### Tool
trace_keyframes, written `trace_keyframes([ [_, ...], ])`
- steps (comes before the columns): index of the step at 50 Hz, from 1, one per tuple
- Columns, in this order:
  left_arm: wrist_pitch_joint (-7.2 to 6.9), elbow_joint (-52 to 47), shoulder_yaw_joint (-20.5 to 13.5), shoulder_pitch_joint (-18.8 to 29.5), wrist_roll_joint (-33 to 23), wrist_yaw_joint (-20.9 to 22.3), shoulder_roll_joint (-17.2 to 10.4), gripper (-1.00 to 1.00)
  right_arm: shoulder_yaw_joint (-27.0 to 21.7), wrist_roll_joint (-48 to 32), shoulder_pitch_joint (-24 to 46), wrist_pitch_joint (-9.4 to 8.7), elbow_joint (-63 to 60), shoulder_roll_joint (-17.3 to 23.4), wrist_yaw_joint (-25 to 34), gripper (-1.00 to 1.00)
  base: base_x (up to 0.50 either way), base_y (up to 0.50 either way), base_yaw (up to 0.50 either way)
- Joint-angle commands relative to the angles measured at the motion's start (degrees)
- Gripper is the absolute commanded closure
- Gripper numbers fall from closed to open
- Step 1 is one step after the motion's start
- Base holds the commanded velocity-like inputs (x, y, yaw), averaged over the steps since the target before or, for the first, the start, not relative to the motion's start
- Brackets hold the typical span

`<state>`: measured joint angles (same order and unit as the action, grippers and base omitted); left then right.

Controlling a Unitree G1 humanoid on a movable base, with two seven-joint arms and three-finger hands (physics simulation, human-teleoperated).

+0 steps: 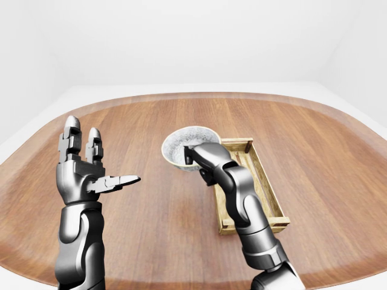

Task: Pick up the bowl on the left and put it in the tray.

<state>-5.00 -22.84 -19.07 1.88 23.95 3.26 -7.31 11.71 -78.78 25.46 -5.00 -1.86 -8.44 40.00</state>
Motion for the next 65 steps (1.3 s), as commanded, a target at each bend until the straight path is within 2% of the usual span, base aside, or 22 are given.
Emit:
trace_keyframes([
  [1,0.0,0.09,0.0,0.03,-0.07,-0.05,0.02,-1.0,-4.25,-4.33,0.65,0.0,-9.39,3.18,0.0,1.0,0.0,0.0,0.0],
  [14,0.0,-0.08,0.05,-0.08,-0.17,-0.08,0.08,-1.0,-8.88,-2.23,0.61,0.0,-14.39,8.22,0.0,1.0,0.0,0.0,0.0],
  [24,0.0,-0.21,0.3,-0.22,-0.41,0.01,0.22,-1.0,-12.33,3.53,-1.85,0.0,-15.91,12.26,0.0,1.0,0.0,0.0,0.0],
  [34,0.0,-0.54,0.43,-0.42,-0.71,0.07,0.39,-1.0,-14.92,12.32,-4.93,0.0,-14.94,15.61,0.0,1.0,0.0,0.0,0.0],
  [42,0.0,-1.26,0.69,-0.85,-1.03,0.31,0.78,-1.0,-16.58,24.14,-2.28,0.0,-7.04,17.64,0.0,1.0,0.0,0.0,0.0],
  [57,0.0,-0.97,0.84,-0.81,-1.08,0.18,0.77,-1.0,-17.21,33.34,-3.23,0.0,-0.44,20.97,-8.06,1.0,0.0,0.0,0.0],
  [65,0.0,-0.74,0.71,-0.7,-1.04,0.26,0.72,-1.0,-16.8,33.92,-2.76,0.0,5.16,21.89,-13.11,1.0,0.0,0.0,0.0],
])
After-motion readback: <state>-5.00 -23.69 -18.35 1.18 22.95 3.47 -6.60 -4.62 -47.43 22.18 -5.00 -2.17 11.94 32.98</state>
